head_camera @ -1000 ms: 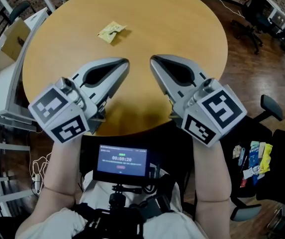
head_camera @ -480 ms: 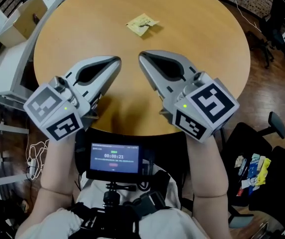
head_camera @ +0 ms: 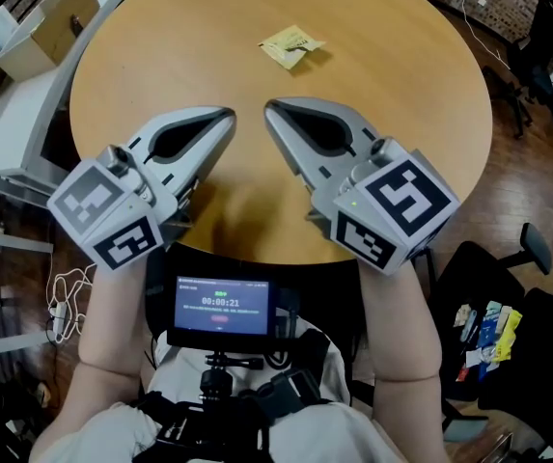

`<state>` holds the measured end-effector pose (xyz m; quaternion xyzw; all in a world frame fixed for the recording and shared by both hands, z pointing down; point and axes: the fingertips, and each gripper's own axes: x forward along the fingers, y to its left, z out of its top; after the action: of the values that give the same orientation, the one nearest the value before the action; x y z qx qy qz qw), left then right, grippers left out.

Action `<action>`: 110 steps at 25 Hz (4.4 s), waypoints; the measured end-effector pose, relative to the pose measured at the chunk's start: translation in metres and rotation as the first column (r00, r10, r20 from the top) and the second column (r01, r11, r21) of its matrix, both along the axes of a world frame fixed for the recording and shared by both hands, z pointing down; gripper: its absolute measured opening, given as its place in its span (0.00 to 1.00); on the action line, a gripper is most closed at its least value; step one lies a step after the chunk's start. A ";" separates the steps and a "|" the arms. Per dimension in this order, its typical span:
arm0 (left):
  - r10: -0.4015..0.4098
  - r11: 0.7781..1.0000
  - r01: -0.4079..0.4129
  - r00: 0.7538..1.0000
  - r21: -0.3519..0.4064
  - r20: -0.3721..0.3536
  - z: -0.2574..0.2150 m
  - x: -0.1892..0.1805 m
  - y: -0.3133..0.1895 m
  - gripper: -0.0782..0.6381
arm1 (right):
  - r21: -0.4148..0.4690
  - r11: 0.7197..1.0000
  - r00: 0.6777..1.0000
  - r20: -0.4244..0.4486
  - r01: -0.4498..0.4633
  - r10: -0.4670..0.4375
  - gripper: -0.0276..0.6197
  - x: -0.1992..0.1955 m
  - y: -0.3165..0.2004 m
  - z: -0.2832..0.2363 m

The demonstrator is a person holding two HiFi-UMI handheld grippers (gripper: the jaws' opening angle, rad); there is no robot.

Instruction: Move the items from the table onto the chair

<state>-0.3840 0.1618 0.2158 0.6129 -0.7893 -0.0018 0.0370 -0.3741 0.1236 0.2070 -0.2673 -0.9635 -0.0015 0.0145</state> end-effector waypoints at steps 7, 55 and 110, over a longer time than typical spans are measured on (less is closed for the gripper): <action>0.048 0.999 -0.048 0.999 -0.010 -0.006 0.003 0.007 -0.013 0.12 | -0.010 1.000 1.000 0.000 -0.008 0.008 0.05 0.002 -0.006 0.000; 0.071 0.997 -0.071 0.997 0.022 0.012 0.002 -0.002 -0.017 0.12 | 0.811 0.585 0.996 -0.060 0.007 0.072 0.21 -0.075 -0.078 0.046; 0.138 0.990 -0.138 0.989 0.010 -0.044 0.016 0.010 -0.046 0.12 | 0.806 0.591 0.997 0.065 -0.023 -0.050 0.04 -0.032 -0.052 0.025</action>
<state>-0.3742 0.1158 0.2316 0.6660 -0.7439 -0.0156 0.0527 -0.4056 0.0716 0.2322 -0.2386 -0.8564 -0.4480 0.0949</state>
